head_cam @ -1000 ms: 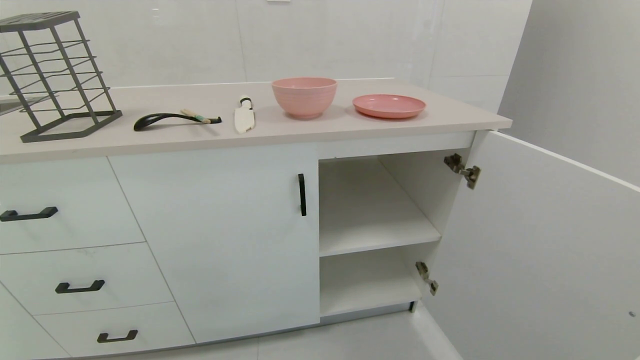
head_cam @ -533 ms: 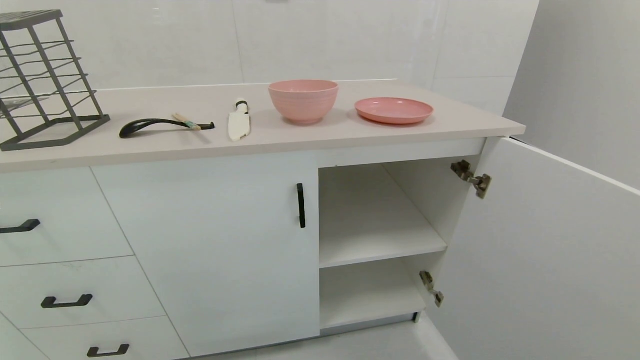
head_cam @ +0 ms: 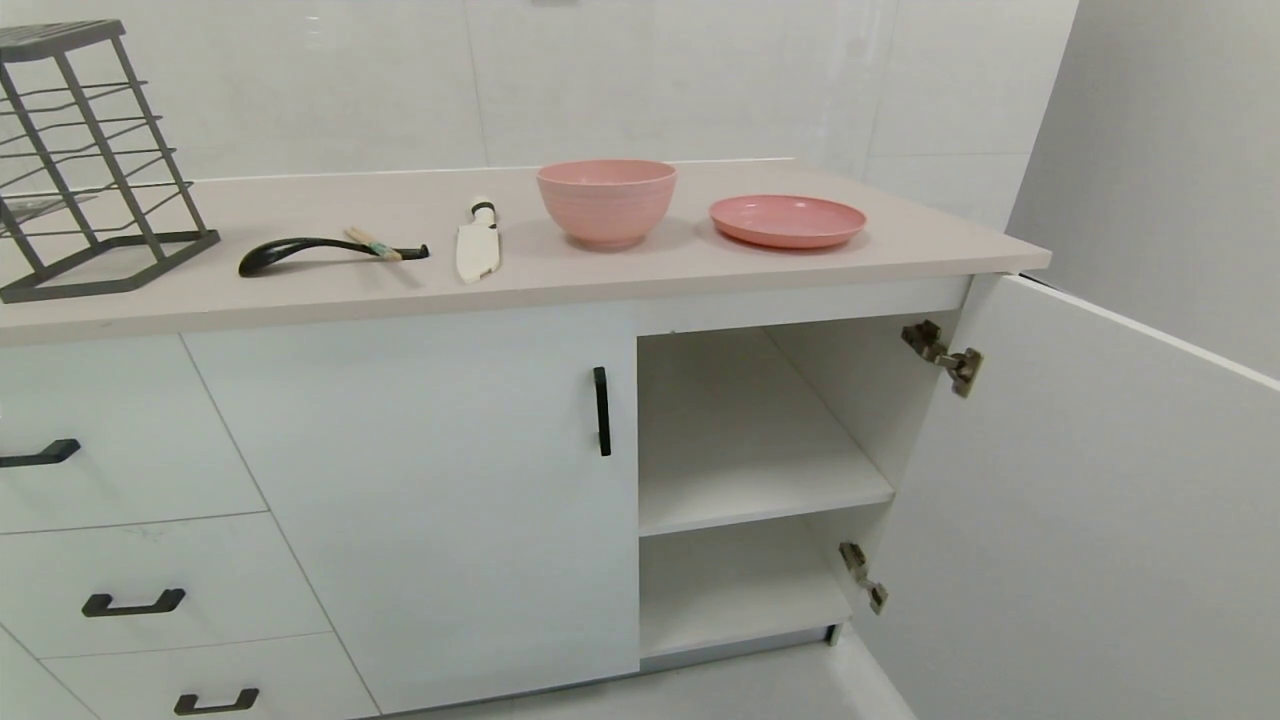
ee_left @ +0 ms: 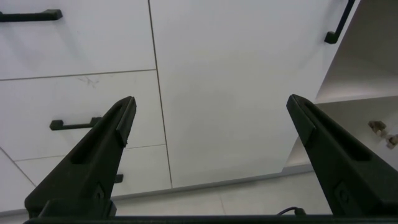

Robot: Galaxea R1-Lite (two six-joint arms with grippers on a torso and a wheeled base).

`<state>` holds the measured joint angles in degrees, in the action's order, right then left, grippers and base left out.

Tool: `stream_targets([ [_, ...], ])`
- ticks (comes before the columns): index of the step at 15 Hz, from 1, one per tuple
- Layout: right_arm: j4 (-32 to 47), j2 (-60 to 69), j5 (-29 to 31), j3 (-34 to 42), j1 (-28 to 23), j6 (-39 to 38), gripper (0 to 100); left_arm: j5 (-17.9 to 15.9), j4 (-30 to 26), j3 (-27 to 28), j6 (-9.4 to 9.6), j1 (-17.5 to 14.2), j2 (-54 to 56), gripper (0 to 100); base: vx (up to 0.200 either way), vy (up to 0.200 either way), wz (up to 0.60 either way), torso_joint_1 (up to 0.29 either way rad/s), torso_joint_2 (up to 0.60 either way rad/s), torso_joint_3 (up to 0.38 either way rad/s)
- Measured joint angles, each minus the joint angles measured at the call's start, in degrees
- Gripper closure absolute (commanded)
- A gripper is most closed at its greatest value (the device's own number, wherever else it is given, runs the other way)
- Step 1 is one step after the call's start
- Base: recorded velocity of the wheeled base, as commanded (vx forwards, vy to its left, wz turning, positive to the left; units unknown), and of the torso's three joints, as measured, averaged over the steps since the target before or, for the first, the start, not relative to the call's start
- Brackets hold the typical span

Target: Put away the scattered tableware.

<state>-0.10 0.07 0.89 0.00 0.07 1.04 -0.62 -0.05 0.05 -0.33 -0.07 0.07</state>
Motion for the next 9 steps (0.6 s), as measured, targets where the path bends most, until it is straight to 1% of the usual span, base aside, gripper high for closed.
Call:
stream_targets([
  [3,-0.2,0.0,0.0,0.0,0.0,-0.1,0,0.0,0.1,0.0,0.00,0.0,0.0,0,0.000,0.000,0.00,0.067,-0.23,-0.269],
  [4,0.1,0.0,0.0,0.0,0.0,-0.1,0,0.0,0.0,0.0,0.00,0.0,0.0,0,0.000,0.000,0.00,0.134,-0.38,-0.325],
  [9,-0.1,0.0,0.1,0.0,0.0,-0.2,0,0.0,0.0,0.0,0.01,0.0,0.0,0,0.000,0.000,0.00,0.139,-0.51,-0.309],
])
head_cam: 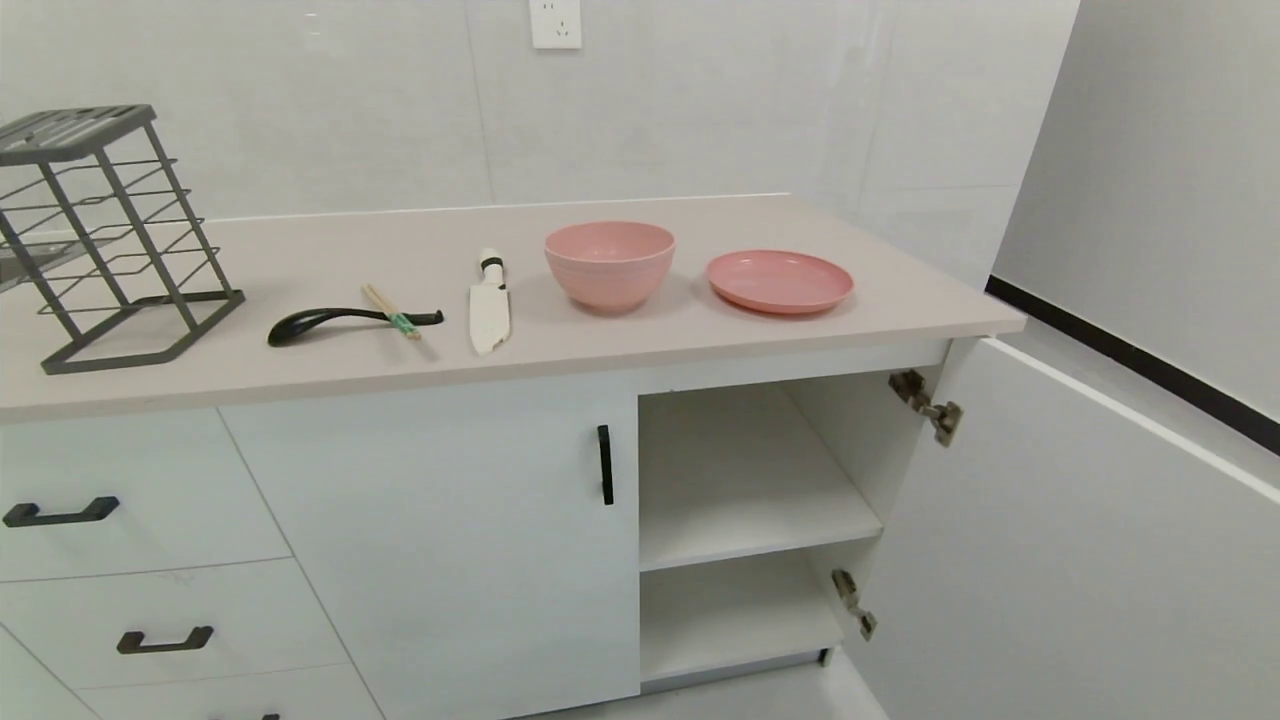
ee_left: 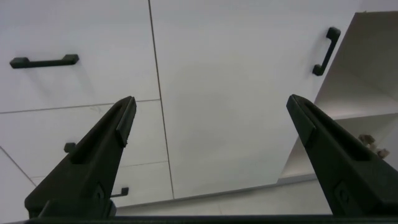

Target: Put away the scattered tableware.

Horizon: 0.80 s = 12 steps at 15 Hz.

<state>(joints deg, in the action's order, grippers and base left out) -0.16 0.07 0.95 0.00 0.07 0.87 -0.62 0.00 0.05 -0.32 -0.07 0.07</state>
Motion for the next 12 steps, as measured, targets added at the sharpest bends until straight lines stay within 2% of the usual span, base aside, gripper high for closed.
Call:
stream_targets([
  [10,0.0,0.0,0.0,0.0,0.0,0.0,0,0.1,0.0,0.0,-0.11,0.0,0.0,0,0.000,0.000,0.00,0.187,-0.48,-0.289],
  [12,0.0,0.0,0.0,0.0,0.0,0.0,0,0.1,0.0,0.0,-0.04,0.0,0.0,0,0.200,0.000,0.00,0.080,-0.19,-0.105],
])
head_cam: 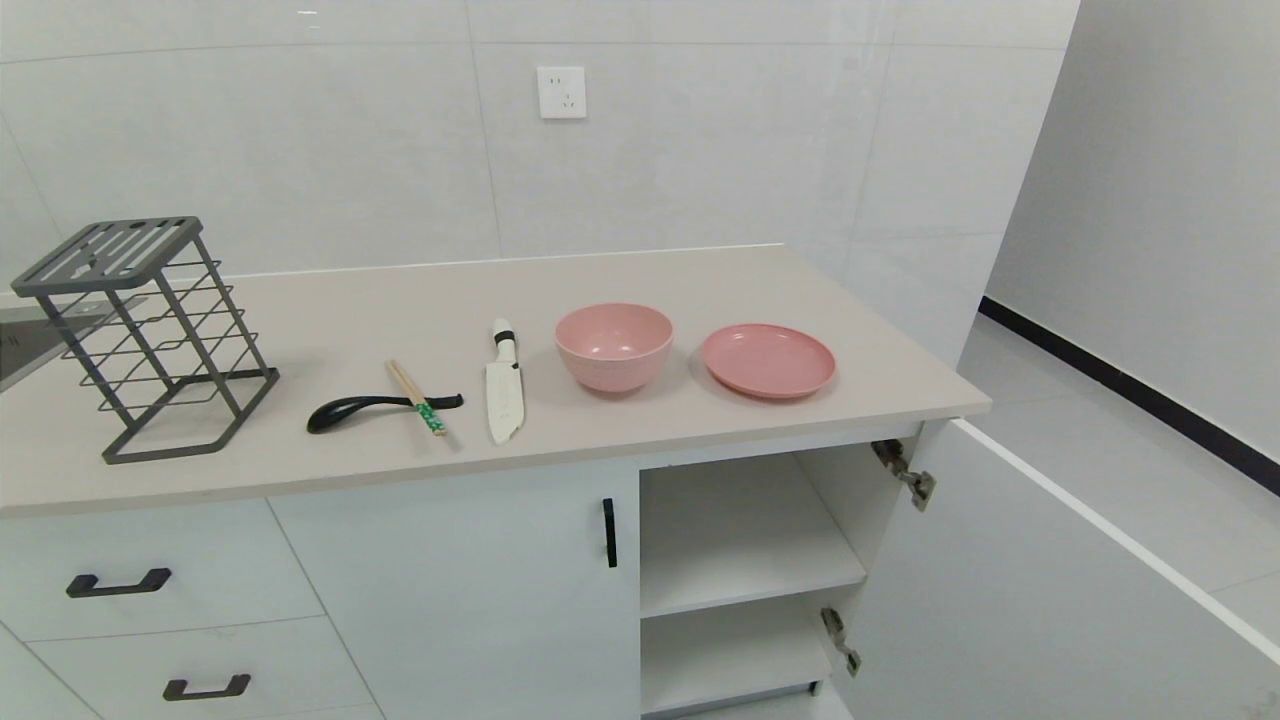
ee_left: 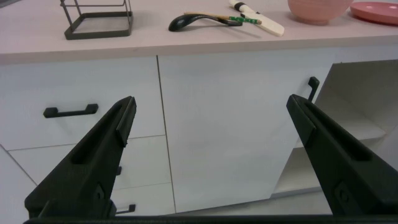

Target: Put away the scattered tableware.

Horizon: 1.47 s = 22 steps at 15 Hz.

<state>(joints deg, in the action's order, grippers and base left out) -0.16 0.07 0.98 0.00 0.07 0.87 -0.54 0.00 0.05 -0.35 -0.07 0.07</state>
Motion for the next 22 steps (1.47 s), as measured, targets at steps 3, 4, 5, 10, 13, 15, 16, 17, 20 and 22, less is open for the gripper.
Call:
stream_targets([
  [3,0.0,0.0,0.1,0.0,0.0,0.0,0,0.0,0.0,0.0,0.06,0.0,0.0,0,0.200,0.000,0.00,0.023,-0.05,-0.025],
  [4,0.1,0.0,0.1,0.0,0.0,0.0,0,0.0,0.0,0.0,0.02,0.0,0.0,0,0.000,0.000,0.00,0.000,0.00,0.000],
  [5,0.0,0.0,0.1,0.0,0.0,0.0,0,0.1,0.0,0.0,0.02,0.0,0.0,0,0.000,0.000,0.00,0.000,0.00,0.000],
  [10,0.0,0.0,0.2,0.0,0.0,0.0,0,0.1,0.0,0.0,0.04,0.0,0.0,0,0.000,0.000,0.00,0.000,0.00,0.000],
  [13,0.1,0.0,0.2,0.0,0.0,0.0,0,0.1,0.0,0.0,0.02,0.0,0.0,0,0.000,0.000,0.00,0.000,0.00,0.000],
  [15,0.1,0.0,0.2,0.0,0.0,0.0,0,0.1,-0.1,0.0,0.04,0.0,0.0,0,0.000,0.000,0.00,0.043,-0.10,-0.055],
  [16,0.1,0.0,0.2,0.0,0.0,0.1,0,0.1,0.0,0.0,0.02,0.0,0.0,0,0.000,0.000,0.00,0.139,-0.33,-0.178],
  [17,0.1,0.0,0.2,0.0,0.0,0.1,0,0.1,0.0,0.0,0.02,0.0,0.0,0,0.000,0.000,0.00,0.168,-0.42,-0.227],
  [20,0.0,0.0,0.2,0.0,0.0,0.1,0,0.1,0.0,0.0,0.02,0.0,0.0,0,0.000,0.000,0.00,0.220,-0.49,-0.274],
  [22,0.0,0.0,0.2,0.0,0.0,0.1,0,0.1,0.0,0.0,0.04,0.0,0.0,0,0.000,0.000,0.00,0.244,-0.54,-0.293],
])
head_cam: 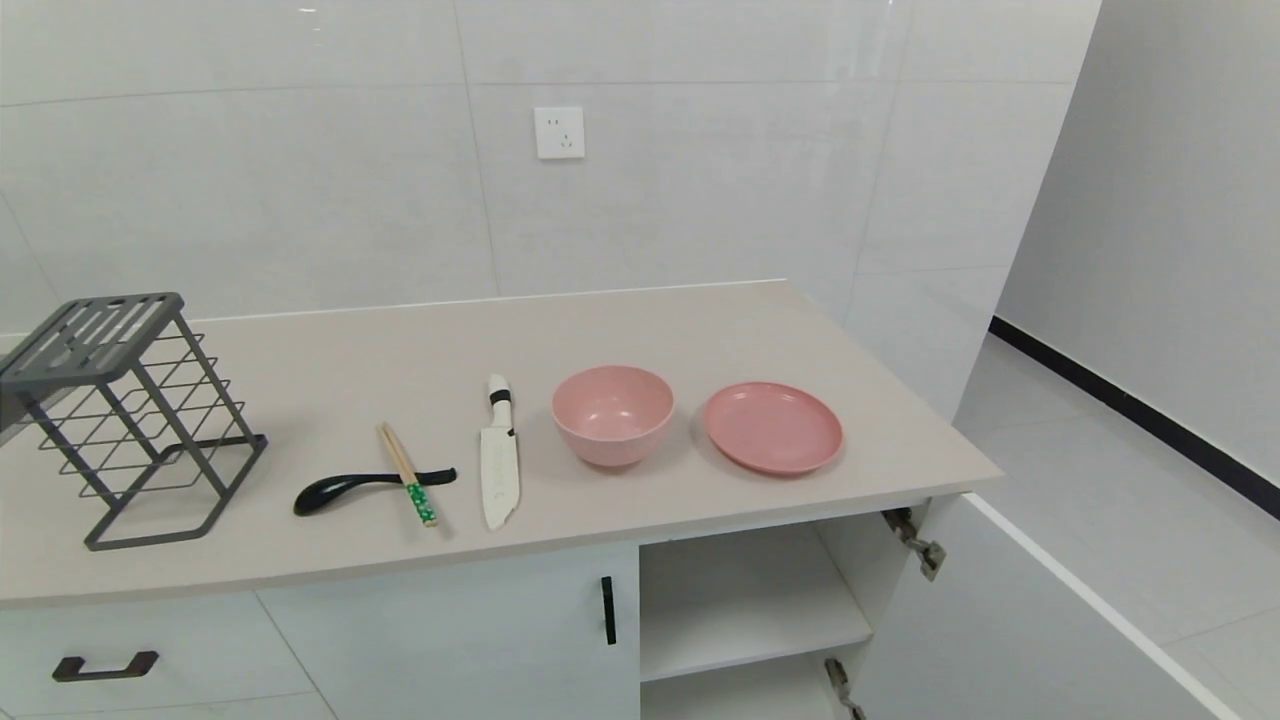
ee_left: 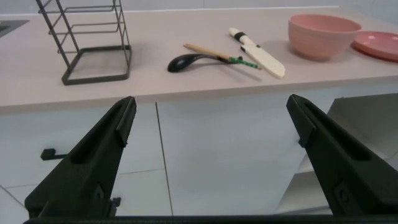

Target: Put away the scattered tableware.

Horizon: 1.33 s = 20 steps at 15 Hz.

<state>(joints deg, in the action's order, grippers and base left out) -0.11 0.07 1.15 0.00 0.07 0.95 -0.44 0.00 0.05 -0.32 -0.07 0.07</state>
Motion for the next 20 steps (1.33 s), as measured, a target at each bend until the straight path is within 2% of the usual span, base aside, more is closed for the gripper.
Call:
stream_targets([
  [12,0.0,0.0,0.0,0.0,0.0,-0.1,0,0.0,0.0,0.0,-0.09,0.0,0.0,0,0.000,0.000,0.00,0.113,-0.23,-0.127],
  [20,0.0,0.0,0.0,0.0,0.0,-0.1,0,0.0,0.0,0.0,-0.11,0.0,0.0,0,0.000,0.000,0.00,0.010,-0.02,-0.011],
])
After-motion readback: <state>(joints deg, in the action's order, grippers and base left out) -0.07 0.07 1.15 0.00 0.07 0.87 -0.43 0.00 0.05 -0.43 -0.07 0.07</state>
